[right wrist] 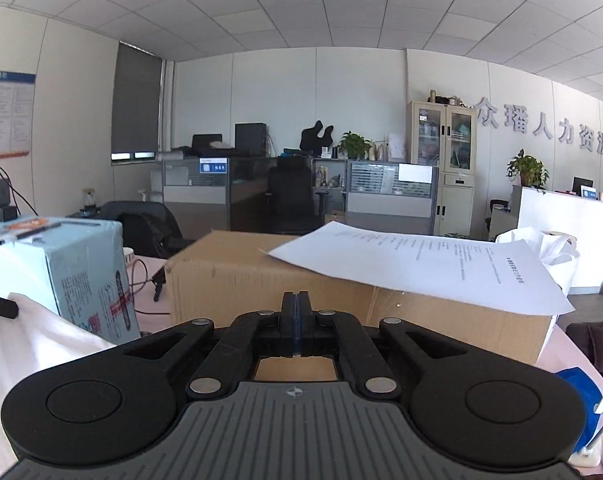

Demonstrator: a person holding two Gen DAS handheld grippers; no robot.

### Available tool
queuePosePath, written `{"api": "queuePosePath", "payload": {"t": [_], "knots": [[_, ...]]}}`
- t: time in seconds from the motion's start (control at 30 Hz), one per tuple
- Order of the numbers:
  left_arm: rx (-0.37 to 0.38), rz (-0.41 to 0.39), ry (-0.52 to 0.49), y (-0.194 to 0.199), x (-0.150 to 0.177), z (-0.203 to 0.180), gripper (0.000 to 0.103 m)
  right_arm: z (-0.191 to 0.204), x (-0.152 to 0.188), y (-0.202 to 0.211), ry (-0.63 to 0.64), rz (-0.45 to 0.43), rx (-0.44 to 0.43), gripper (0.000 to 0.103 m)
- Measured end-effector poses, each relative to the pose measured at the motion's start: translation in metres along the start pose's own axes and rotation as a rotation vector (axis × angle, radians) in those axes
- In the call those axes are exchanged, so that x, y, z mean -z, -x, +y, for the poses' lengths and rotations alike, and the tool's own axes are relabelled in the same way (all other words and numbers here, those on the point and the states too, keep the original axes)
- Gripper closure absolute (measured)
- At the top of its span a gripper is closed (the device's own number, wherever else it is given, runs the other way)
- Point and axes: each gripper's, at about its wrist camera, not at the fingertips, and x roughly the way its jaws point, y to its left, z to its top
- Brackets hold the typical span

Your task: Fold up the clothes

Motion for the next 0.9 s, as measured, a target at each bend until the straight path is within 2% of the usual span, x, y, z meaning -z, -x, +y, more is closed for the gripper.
{"api": "queuePosePath", "payload": {"t": [0.07, 0.13, 0.23, 0.37, 0.53, 0.63, 0.7, 0.73, 0.77, 0.8, 0.83, 0.9], "knots": [[0.019, 0.021, -0.050, 0.006, 0.013, -0.010, 0.100, -0.004, 0.002, 0.012, 0.015, 0.024, -0.026, 0.102], [0.033, 0.043, -0.088, 0.006, 0.035, -0.017, 0.100, -0.006, 0.019, 0.021, 0.043, 0.058, -0.044, 0.102], [0.069, 0.083, -0.147, 0.008, 0.080, -0.024, 0.100, -0.002, 0.055, 0.020, 0.068, 0.148, -0.087, 0.102], [0.086, 0.094, -0.197, 0.024, 0.137, -0.019, 0.100, 0.012, 0.102, 0.006, 0.085, 0.252, -0.129, 0.102], [0.119, 0.117, -0.163, 0.042, 0.180, 0.002, 0.100, 0.015, 0.133, -0.040, -0.024, 0.389, -0.132, 0.102], [0.083, 0.151, -0.139, 0.044, 0.206, 0.013, 0.100, 0.016, 0.137, -0.064, -0.113, 0.456, -0.143, 0.102], [0.087, 0.181, -0.120, 0.044, 0.223, 0.023, 0.100, 0.009, 0.140, -0.082, -0.235, 0.516, -0.146, 0.093], [0.094, 0.192, -0.111, 0.046, 0.230, 0.028, 0.100, 0.002, 0.141, -0.091, -0.322, 0.545, -0.156, 0.074], [0.097, 0.196, -0.104, 0.047, 0.236, 0.032, 0.100, -0.002, 0.142, -0.096, -0.385, 0.562, -0.173, 0.048], [0.100, 0.199, -0.097, 0.048, 0.243, 0.036, 0.100, -0.007, 0.143, -0.101, -0.457, 0.570, -0.189, 0.039], [0.098, 0.197, -0.095, 0.049, 0.247, 0.038, 0.100, -0.009, 0.143, -0.103, -0.499, 0.562, -0.183, 0.033], [0.087, 0.194, -0.082, 0.054, 0.257, 0.043, 0.100, -0.008, 0.141, -0.105, -0.501, 0.539, -0.130, 0.032]]}}
